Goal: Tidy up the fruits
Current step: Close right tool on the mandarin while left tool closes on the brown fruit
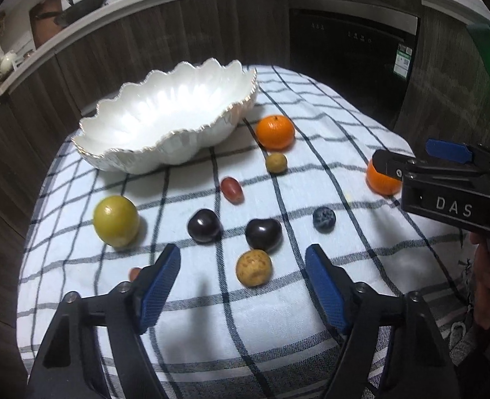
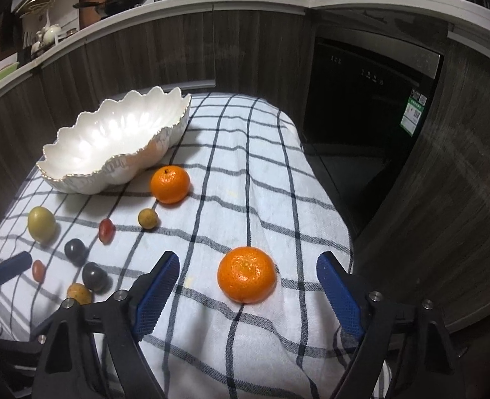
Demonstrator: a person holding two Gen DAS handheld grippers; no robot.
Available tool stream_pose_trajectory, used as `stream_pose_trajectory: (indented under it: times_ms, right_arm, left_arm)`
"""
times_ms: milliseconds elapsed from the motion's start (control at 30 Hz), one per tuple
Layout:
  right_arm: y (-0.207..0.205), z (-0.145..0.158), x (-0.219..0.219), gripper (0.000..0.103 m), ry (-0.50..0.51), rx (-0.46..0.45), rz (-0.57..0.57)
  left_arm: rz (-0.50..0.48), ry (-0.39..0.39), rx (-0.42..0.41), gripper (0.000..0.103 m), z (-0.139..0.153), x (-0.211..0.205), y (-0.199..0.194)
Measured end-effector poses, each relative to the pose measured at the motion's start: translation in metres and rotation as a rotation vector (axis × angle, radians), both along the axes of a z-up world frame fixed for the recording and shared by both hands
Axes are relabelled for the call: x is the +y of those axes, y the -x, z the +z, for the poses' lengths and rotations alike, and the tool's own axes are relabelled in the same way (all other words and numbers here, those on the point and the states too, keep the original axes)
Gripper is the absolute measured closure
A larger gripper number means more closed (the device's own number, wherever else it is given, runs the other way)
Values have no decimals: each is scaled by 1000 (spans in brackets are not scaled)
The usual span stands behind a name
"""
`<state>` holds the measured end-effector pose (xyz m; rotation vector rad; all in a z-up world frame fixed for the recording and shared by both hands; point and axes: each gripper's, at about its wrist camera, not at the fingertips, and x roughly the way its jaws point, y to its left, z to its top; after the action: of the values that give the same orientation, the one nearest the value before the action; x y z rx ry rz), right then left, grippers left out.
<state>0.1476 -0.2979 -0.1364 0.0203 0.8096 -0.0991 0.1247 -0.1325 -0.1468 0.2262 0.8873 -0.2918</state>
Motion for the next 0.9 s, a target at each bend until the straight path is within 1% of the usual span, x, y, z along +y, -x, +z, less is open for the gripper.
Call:
stream_pose_trajectory:
  times_ms: [133,233,433,500,533,700,733,767,833,867,900]
  right_arm:
    - [-3,-6,-1,20,3,15,-5]
    - [-5,-10,-2,21,2,28,-9]
    - [-10,-15,-2,24,3,46,-12]
    - [-12,-18,-2,29,2,54,-12]
    - [-12,-19,-2,30,-1,59,-11]
    - [-16,-26,-2,42,-15,84,0]
    - [-17,-27,-2,42,-18,90,0]
    - [-18,-28,-2,44,-21,94,1]
    - [-19,-30,-1,52,-26,102,3]
    - [-20,-32,-1,55,-29,107,6]
    - [-20,-32,-1,56,-27,110,3]
  left_arm:
    - [-8,7,29,38,-7,-2,-3]
    - [-9,11,50,41,-13,-2,-6]
    - [-12,16,62,48,-20,-2,-9]
    - [-18,16,70,51,-22,-2,-10]
    - [-22,16,73,53,-23,-2,-10]
    - [-29,20,75,55,-25,-2,-10]
    - [-28,19,75,56,-25,-2,-10]
    - [-29,21,76,57,-25,-2,-10]
    - [-30,26,84,64,-26,-2,-10]
    - [-31,29,84,65,-26,-2,-10]
    - [-32,24,79,67,-26,-3,-9]
